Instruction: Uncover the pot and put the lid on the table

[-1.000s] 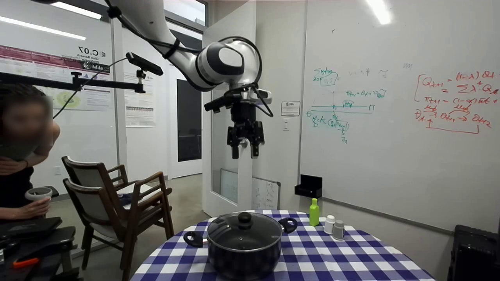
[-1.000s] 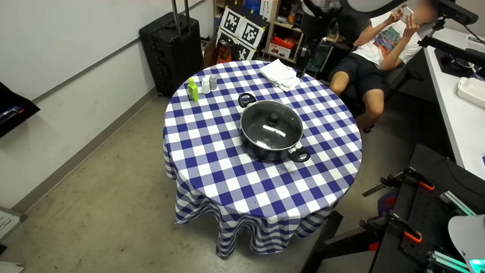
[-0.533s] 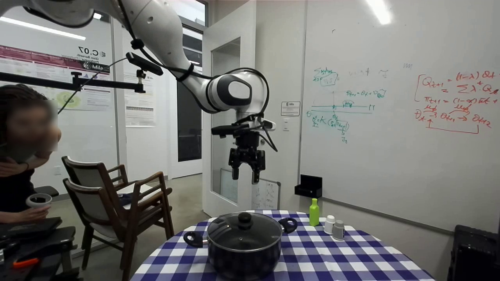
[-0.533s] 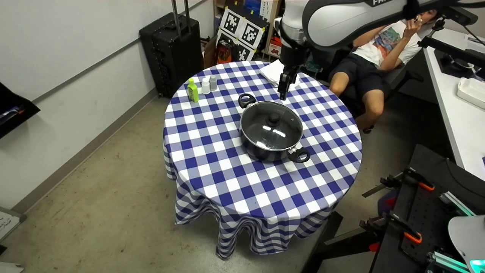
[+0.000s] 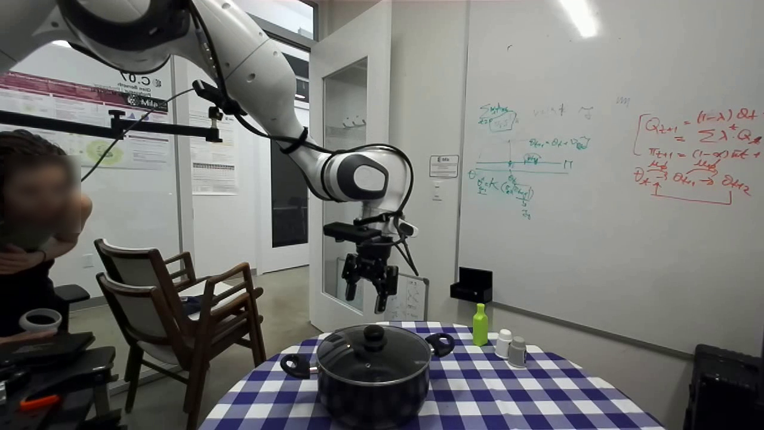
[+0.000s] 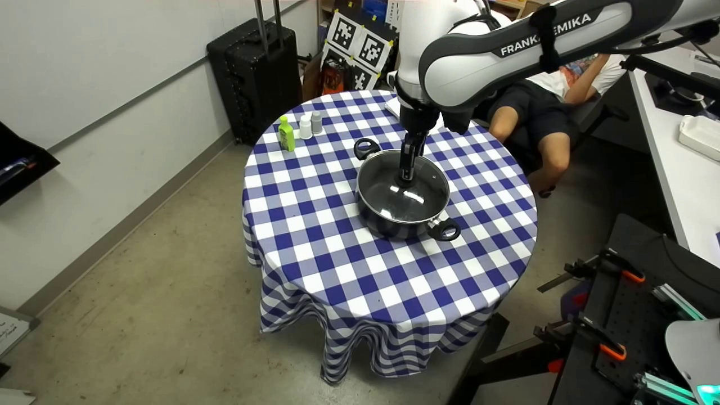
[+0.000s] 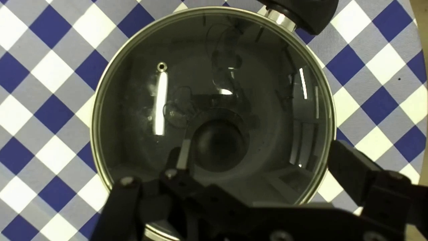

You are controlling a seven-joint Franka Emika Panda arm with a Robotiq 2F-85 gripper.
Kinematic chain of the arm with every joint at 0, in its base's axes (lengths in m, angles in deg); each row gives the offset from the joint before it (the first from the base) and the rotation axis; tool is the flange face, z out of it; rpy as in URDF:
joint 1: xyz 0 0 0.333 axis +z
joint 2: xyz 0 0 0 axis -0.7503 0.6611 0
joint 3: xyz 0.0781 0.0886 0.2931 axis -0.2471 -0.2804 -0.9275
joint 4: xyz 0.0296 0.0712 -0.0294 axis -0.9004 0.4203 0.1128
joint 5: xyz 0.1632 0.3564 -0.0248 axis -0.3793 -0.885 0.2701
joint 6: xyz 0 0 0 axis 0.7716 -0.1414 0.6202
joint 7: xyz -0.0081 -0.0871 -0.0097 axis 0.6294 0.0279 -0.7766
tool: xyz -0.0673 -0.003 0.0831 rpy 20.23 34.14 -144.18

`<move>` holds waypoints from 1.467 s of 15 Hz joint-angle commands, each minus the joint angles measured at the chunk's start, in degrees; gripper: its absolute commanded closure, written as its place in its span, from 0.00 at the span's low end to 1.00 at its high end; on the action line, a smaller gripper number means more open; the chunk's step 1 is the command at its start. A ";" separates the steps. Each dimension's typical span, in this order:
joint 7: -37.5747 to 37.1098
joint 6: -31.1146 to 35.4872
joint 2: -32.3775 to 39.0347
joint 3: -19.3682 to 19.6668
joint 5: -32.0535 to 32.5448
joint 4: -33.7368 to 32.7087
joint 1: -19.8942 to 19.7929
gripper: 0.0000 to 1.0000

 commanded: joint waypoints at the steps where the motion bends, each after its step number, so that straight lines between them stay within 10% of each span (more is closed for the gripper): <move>1: 1.57 -1.94 2.90 -0.21 -1.94 -2.89 -0.43 0.00; 22: 0.25 -2.57 11.08 1.97 0.09 -11.31 0.47 0.00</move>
